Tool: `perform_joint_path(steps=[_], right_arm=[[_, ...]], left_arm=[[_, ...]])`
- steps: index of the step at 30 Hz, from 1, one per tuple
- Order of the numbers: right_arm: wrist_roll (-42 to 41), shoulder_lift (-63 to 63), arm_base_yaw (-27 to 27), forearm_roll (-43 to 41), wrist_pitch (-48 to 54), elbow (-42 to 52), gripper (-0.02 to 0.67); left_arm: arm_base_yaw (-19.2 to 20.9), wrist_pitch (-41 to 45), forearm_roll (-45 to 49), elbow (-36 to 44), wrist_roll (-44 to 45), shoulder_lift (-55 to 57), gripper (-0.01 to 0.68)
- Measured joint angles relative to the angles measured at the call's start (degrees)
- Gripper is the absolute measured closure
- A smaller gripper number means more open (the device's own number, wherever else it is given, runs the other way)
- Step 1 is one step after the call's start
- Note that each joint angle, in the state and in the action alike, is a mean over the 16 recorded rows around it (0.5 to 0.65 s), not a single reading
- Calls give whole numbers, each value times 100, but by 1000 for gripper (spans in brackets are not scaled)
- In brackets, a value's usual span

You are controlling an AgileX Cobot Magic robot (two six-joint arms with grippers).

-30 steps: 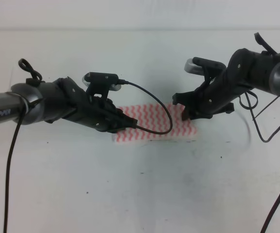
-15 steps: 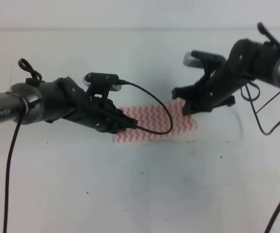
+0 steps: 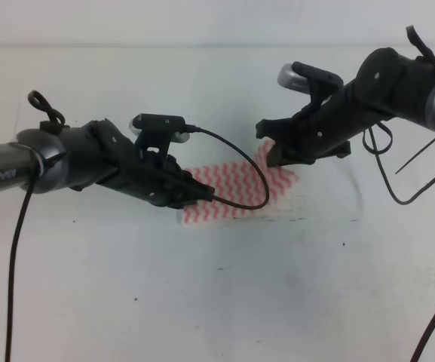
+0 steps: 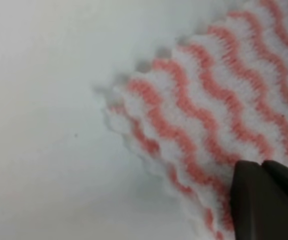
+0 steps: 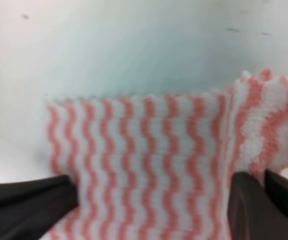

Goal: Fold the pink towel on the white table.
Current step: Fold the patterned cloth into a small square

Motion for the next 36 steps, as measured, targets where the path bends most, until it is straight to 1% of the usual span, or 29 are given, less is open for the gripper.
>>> perform_joint_path(steps=[9,26,36], right_arm=[[-258,3,64,423,-82,-3,664],[-264,14,92,408,-103,-4,662],[-256,10,92,394,-99,-4,663]], left_arm=[[0,-6,-1,1,20,-25,672],[65,70,104,17,135,-416,672],[193,132,72,39,272,-298,672]])
